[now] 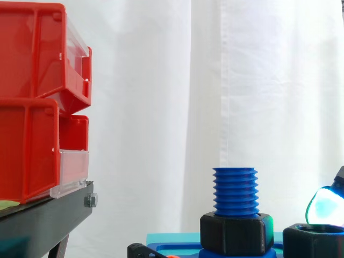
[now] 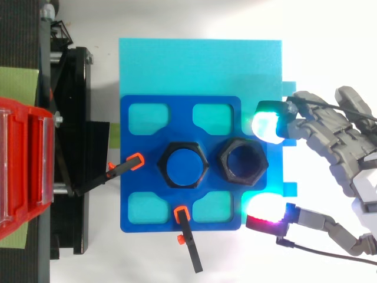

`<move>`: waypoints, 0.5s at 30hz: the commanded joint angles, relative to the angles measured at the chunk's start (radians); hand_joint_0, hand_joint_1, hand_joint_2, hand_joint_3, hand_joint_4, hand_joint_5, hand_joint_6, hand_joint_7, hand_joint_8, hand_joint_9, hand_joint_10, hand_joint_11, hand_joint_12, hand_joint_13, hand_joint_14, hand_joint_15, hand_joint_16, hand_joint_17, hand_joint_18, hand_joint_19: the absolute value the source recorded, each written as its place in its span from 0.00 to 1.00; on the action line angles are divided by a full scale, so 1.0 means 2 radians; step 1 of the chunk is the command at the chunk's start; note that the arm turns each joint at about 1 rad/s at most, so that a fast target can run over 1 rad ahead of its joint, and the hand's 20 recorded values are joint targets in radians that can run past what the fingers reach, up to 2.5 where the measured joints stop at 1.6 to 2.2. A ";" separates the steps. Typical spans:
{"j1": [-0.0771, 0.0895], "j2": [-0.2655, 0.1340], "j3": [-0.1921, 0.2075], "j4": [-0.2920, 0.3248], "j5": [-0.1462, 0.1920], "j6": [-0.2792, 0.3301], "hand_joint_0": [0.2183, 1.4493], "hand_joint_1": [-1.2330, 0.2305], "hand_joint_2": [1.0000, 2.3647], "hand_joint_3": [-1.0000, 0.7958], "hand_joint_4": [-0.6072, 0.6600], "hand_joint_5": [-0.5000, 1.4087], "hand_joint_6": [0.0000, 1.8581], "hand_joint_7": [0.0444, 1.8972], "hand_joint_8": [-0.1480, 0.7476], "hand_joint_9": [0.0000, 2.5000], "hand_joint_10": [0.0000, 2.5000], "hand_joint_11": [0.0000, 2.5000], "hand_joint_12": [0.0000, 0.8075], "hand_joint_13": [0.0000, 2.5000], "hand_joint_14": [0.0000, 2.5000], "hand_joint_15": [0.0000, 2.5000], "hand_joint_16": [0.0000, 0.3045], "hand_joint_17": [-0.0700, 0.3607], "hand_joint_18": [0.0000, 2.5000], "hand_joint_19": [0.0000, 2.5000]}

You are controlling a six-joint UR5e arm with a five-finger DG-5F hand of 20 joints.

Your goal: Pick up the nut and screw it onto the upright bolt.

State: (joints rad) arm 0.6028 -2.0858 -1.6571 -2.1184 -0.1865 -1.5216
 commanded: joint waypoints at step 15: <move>-0.006 -0.001 0.012 0.005 -0.022 -0.015 0.15 0.35 0.00 0.28 0.63 0.13 0.27 0.39 0.47 0.12 0.00 0.00 0.45 0.15 0.00 0.00 0.15 0.39 0.06 0.00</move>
State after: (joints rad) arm 0.5960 -2.0870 -1.6387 -2.1117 -0.2100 -1.5451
